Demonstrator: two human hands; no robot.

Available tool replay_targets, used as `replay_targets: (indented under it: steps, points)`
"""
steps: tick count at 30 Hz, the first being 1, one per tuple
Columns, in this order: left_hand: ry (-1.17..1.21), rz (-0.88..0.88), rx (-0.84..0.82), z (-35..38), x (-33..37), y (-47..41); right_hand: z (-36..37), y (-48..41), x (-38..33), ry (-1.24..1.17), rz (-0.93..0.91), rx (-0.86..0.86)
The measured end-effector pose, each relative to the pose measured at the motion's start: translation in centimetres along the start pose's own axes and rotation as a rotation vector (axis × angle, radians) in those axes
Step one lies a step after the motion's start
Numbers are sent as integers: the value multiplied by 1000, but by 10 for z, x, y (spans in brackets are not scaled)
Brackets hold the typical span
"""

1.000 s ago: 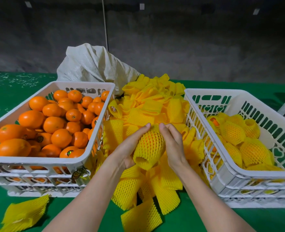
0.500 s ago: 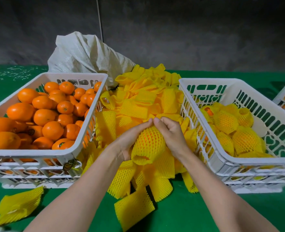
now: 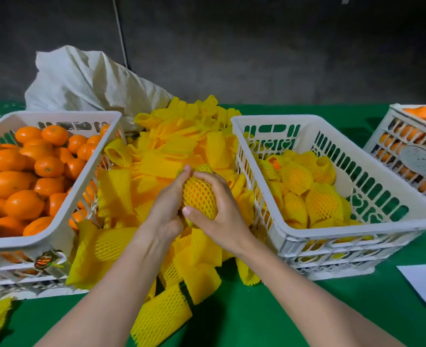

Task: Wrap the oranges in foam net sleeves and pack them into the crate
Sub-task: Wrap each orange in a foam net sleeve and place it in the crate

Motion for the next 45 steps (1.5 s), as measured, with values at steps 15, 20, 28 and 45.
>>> replay_targets:
  steps: [15, 20, 28, 45]
  points:
    - [-558, 565, -27, 119, -6, -38, -176, -75, 53, 56, 166, 213]
    - [-1241, 779, -41, 168, -25, -71, -203, -114, 130, 277, 405, 199]
    - [-1304, 834, 15, 166, -32, -77, -171, -165, 187, 556, 358, 231]
    - [-648, 650, 146, 95, -3, -42, -126, -149, 85, 562, 67, 89]
Point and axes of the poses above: each hand's wrist, its own y-axis away from the middle knuckle, its own z-axis out of the palm, x = y × z, the point moved 6 cm from there along -y, towards the middle knuckle, and after that the axes turned 5 degrees about -z, right-handed, at the moved point
